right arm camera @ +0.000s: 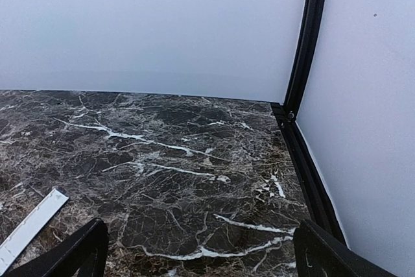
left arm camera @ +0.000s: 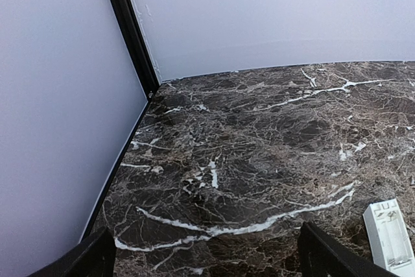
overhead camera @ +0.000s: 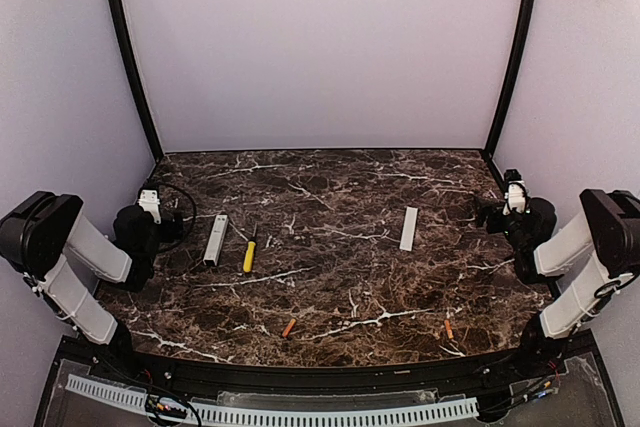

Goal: Unload the batteries from the remote control

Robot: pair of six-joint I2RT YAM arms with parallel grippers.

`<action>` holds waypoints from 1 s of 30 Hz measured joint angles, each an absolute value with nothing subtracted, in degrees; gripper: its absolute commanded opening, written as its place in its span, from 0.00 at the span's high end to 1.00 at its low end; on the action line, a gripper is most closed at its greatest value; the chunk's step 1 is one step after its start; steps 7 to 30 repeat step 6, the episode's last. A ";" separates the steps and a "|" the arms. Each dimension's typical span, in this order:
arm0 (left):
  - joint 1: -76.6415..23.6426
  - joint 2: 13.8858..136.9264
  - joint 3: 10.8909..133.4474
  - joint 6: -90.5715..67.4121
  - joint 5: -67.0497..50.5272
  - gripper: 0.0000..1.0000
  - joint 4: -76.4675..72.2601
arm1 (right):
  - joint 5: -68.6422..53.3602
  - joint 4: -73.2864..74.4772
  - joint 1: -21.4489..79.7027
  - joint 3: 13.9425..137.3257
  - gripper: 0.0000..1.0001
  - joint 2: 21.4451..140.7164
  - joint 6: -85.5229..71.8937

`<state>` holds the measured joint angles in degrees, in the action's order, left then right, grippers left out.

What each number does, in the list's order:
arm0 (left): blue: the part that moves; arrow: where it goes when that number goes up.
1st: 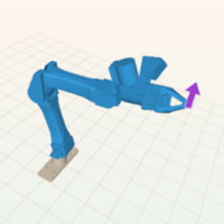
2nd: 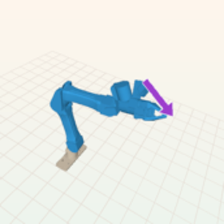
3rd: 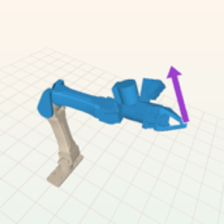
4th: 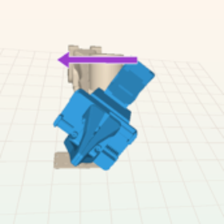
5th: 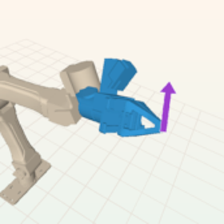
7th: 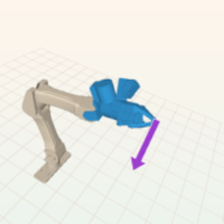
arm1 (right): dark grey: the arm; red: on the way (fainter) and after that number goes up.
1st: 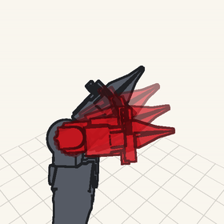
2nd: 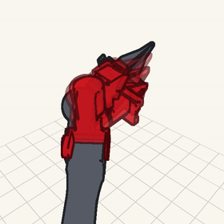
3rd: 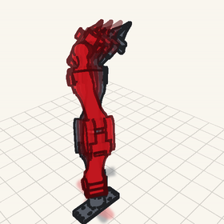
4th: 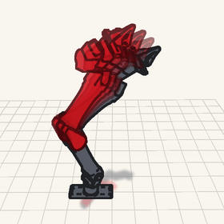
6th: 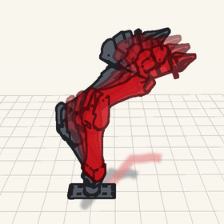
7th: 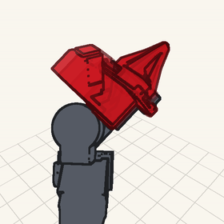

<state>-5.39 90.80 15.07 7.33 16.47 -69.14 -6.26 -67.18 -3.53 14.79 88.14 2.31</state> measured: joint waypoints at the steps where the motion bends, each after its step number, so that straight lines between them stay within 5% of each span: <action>1: -5.39 90.80 15.07 7.33 16.47 0.01 -69.14 | -6.68 -67.16 -3.53 14.79 0.02 88.14 2.50; 30: -5.39 90.80 15.07 7.33 16.47 0.01 -69.14 | -7.57 -66.52 -3.55 15.11 0.01 88.16 2.57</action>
